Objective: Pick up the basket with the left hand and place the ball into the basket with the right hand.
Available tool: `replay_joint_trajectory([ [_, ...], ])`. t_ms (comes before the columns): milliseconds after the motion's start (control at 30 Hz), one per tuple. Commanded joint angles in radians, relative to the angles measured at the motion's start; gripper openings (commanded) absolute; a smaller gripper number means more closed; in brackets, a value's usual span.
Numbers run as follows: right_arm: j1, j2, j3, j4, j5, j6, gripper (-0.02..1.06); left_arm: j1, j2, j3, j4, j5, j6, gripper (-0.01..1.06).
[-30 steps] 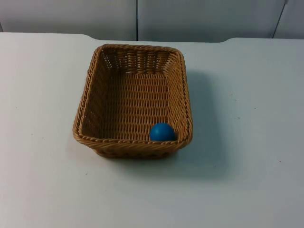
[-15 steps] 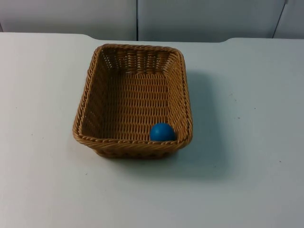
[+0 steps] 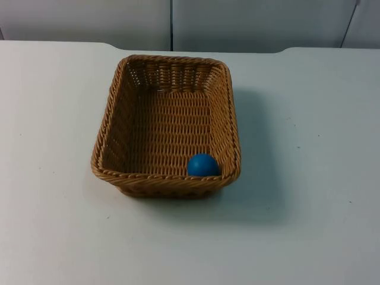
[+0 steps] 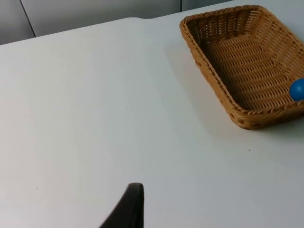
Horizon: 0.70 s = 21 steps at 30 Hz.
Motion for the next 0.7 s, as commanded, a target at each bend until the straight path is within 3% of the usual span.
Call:
replay_joint_trajectory([
  [0,0.004,-0.006,0.003,0.005,-0.010,-0.001,1.01,-0.005,-0.004,0.001,0.000,-0.002,-0.006,0.97],
  [400,0.004,-0.006,0.003,0.005,-0.010,0.002,1.01,0.009,-0.004,0.001,-0.002,-0.002,-0.006,0.97],
  [667,-0.119,-0.006,0.003,0.005,-0.010,0.002,1.01,0.141,-0.004,0.001,-0.002,-0.002,-0.006,0.97],
])
